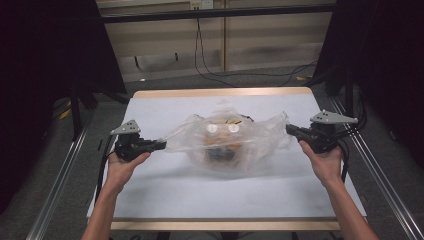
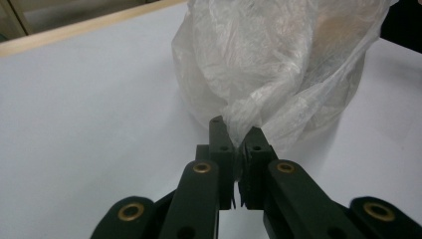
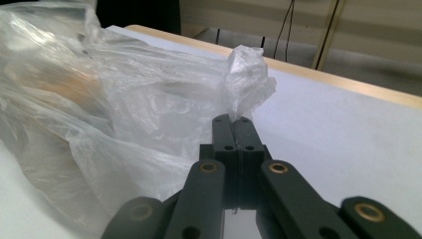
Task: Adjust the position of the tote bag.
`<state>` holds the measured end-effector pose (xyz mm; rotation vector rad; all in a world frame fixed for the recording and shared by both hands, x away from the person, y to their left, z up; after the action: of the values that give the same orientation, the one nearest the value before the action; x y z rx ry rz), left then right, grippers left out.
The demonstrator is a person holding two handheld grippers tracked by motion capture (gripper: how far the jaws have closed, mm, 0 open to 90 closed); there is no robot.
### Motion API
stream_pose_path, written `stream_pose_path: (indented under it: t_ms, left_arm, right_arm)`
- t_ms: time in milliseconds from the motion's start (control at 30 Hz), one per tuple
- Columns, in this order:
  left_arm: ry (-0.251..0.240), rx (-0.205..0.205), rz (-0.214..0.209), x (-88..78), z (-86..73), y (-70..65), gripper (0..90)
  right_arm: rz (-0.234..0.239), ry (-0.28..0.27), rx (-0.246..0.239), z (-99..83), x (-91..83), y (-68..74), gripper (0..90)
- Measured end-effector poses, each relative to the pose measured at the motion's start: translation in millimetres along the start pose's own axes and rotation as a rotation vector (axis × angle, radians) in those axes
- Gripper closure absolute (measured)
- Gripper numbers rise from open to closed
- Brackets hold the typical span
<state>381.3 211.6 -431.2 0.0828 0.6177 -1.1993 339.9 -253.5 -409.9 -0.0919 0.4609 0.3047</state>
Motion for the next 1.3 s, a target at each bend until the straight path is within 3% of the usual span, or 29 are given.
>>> stream_pose_path:
  t_ms: [200, 400, 667, 833, 867, 967, 1100, 1300]
  left_arm:
    - [0.030, -0.026, -0.009, 9.4, -12.8, 5.9, 86.8]
    - [0.133, -0.012, 0.009, 25.5, -22.5, 5.8, 87.0]
    - [0.130, -0.054, 0.000, 35.1, -35.4, 14.5, 87.2]
    - [0.157, -0.048, 0.018, 38.8, -39.0, 18.5, 87.2]
    - [0.159, -0.054, 0.026, 40.9, -40.8, 19.1, 87.2]
    - [0.175, -0.046, 0.030, 42.2, -42.2, 18.9, 87.2]
    - [0.199, -0.038, 0.039, 43.9, -44.1, 18.4, 87.3]
    - [0.239, -0.041, 0.025, 46.4, -50.3, 18.7, 87.4]
  right_arm:
    - [0.000, 0.014, 0.014, -7.9, 5.7, -1.0, 90.0]
    - [-0.008, 0.053, 0.009, -19.1, 20.2, 0.6, 90.0]
    - [0.006, 0.071, 0.038, -32.7, 32.6, -4.6, 90.0]
    - [0.011, 0.086, 0.030, -36.1, 36.9, -3.6, 90.0]
    - [0.003, 0.100, 0.006, -39.4, 41.3, -4.2, 90.0]
    - [0.010, 0.108, 0.040, -44.0, 45.6, -8.7, 90.0]
    - [0.002, 0.128, 0.020, -46.8, 46.9, -8.6, 90.0]
    - [0.011, 0.165, 0.001, -56.0, 51.7, -8.6, 90.0]
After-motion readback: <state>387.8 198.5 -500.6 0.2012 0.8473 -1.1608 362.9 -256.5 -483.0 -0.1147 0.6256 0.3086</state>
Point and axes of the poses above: each handheld gripper's, and its own axes: x roughly forward along the jaws, z roughly out of its top, y roughly to its left, the point moved 5 cm from there along x, roughly forward along the jaws, and after that the axes turned 11 degrees about -z, right-handed, at the moved point
